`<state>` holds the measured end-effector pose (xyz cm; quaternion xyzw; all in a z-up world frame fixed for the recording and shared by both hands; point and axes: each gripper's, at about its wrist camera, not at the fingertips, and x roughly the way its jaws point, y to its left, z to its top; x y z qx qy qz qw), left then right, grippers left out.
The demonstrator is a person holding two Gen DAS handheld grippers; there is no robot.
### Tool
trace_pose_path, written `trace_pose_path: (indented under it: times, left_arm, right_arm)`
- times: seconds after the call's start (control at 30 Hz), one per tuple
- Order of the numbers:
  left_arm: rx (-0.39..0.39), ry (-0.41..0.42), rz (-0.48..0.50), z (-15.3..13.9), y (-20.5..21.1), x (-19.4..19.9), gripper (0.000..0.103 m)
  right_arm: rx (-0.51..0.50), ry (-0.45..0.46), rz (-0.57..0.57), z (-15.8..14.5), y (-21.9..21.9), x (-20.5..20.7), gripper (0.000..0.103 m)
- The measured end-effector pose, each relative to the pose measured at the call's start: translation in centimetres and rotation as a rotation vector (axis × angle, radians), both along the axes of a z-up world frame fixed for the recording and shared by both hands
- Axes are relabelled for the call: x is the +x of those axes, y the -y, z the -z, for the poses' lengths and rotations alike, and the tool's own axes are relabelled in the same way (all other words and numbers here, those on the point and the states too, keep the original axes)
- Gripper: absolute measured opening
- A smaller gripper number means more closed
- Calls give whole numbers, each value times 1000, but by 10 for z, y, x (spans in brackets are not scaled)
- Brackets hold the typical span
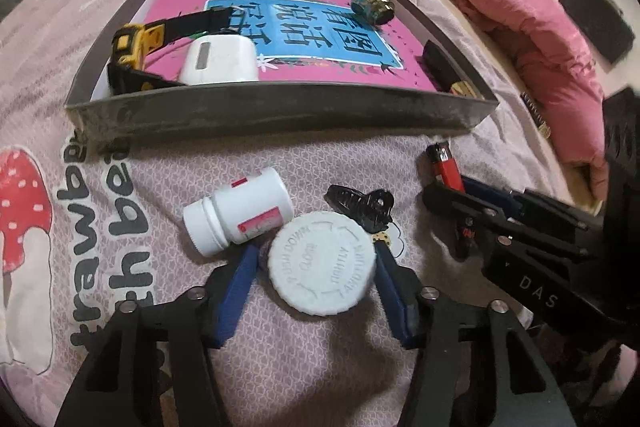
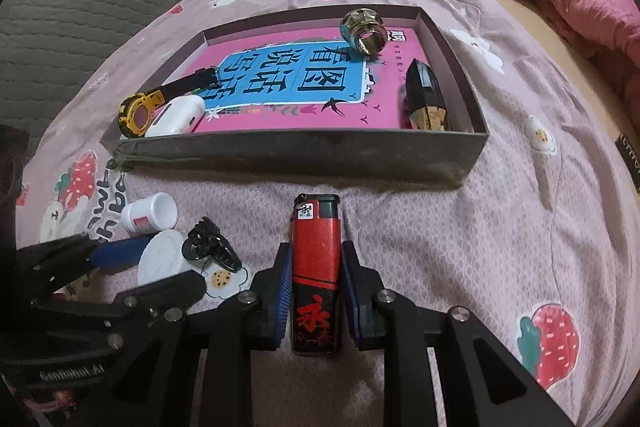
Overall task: Organize rigid objects
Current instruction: 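Grasp the large white round cap with the left tool while the right tool grasps the red lighter, then lift and carry the white cap and red lighter with both tools over the tray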
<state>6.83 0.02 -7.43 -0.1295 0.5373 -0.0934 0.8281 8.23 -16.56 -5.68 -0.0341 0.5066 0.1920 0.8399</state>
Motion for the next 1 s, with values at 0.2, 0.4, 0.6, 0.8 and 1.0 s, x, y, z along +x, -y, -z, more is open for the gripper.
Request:
trace_pose_path:
  times: [0.2,0.4,0.6,0.8,1.0]
  left_arm:
    - [1,-2,23,-3,0,-8,52]
    - [26,1,42,-5,1,-14,52]
    - [58,1,46,-2,5,-11,52]
    - [47,6,39,-4,1,-11,51]
    - [52,22,36,-11,1,-17,51]
  right_arm:
    - [25,-12,13,-1,5,-2,23]
    - [4,-2,0,-1,5,-8,23]
    - [10,-4,5,-1,5,-8,23]
    - [8,0,7,-2,5,-9,23]
    - [17,15,6,-6,5,-11,23]
